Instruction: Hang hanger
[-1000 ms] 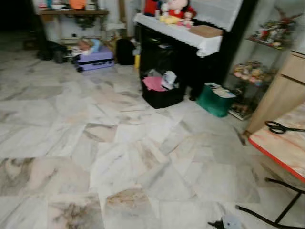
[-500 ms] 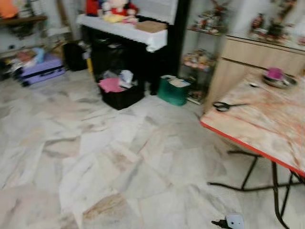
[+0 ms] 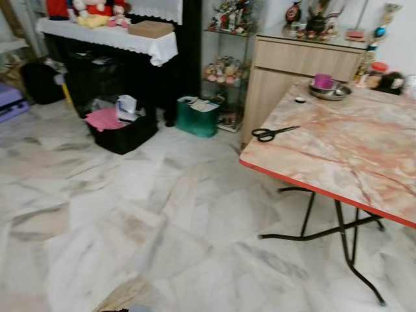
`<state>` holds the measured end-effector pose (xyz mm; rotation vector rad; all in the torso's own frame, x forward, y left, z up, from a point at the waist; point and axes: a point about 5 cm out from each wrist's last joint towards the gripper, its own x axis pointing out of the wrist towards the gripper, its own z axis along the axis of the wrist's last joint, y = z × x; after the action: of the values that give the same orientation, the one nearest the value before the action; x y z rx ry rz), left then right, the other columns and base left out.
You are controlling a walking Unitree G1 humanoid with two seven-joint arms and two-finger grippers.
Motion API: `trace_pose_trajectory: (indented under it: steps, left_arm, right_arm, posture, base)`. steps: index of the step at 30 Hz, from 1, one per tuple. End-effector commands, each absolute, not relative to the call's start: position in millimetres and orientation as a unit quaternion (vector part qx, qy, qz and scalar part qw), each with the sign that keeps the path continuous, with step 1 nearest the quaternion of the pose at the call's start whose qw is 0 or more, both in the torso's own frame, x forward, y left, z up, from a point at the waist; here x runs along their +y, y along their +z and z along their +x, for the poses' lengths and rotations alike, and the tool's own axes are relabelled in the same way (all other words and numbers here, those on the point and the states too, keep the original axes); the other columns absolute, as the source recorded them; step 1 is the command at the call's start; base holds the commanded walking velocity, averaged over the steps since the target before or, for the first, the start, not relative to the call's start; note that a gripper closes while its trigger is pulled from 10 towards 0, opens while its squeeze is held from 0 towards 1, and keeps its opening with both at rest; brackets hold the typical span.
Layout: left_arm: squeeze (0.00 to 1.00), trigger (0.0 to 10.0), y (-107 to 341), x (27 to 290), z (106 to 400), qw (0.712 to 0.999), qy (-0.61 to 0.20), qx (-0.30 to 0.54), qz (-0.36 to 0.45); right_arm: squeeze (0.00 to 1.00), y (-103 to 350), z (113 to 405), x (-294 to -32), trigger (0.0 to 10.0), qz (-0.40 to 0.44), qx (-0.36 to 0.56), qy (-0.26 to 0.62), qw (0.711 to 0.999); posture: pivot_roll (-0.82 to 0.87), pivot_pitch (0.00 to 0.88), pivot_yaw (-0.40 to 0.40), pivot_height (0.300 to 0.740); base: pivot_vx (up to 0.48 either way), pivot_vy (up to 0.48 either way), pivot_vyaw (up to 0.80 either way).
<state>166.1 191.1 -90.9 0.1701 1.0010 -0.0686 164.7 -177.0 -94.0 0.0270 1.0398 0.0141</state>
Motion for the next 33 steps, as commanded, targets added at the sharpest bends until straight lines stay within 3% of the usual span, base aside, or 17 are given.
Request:
trace_pose_trajectory:
  steps: [1, 8, 18, 26, 33]
  left_arm:
    - [0.0, 10.0, -89.4, 187.0, 171.2, 0.875, -0.036, 0.475, 0.082]
    - [0.0, 10.0, -88.2, 186.6, 173.9, 0.877, -0.036, 0.471, 0.082]
    - [0.0, 10.0, -87.9, 184.7, 175.0, 0.879, -0.035, 0.47, 0.078]
    - [0.0, 10.0, -87.8, 178.0, 176.9, 0.88, -0.038, 0.467, 0.071]
    - [0.0, 10.0, -89.4, 170.5, 174.8, 0.881, -0.04, 0.468, 0.066]
  right_arm:
    - [0.0, -90.6, 171.8, -181.6, 10.0, 0.008, 0.49, -0.002, 0.871]
    - [0.0, -82.4, 185.3, -196.1, 10.0, 0.007, 0.474, -0.013, 0.88]
    - [0.0, -83.1, 171.5, -223.3, 10.0, 0.004, 0.479, -0.025, 0.878]
    - [0.0, -89.8, 159.2, -215.6, 10.0, 0.004, 0.488, -0.02, 0.873]
    - [0.0, -89.3, 169.9, -193.9, 10.0, 0.006, 0.481, -0.007, 0.877]
  posture:
    - [0.15, 0.0, -0.01, 0.74]
    - [0.15, 0.0, -0.014, 0.74]
    - [0.14, 0.012, -0.017, 0.74]
    - [0.13, 0.027, -0.018, 0.74]
    - [0.11, 0.031, -0.016, 0.74]
  base:
    - [0.0, 0.0, -0.75]
    - [0.0, -0.041, 0.0]
    - [0.0, -0.464, 0.0]
    - [0.0, -0.48, 0.0]
    - [0.0, -0.479, 0.0]
